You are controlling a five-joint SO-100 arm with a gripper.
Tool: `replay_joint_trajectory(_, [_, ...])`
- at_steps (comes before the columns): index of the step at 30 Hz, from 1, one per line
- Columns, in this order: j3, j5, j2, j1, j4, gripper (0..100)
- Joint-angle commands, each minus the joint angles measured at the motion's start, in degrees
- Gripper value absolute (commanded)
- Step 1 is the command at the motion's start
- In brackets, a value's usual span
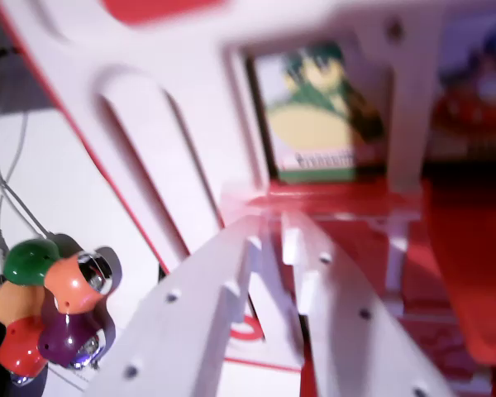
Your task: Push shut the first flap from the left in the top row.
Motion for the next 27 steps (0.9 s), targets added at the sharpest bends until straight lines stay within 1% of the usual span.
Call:
replay_joint_trajectory(1, [-7.82,-2.37,2.55,0.26,-4.66,2])
replay_joint_trajectory(7, [-8.09,-4.22,2.81,0.53,-7.73,2])
replay_joint_trajectory(11, [-7.65,-3.87,3.43,0.53,-7.47,2])
replay_joint_trajectory(19, [-7.82,-1.93,8.61,-0.35,2.29,2])
replay_joint_trajectory(27, [0.0,0.09,21.01,-1.58,8.17,2])
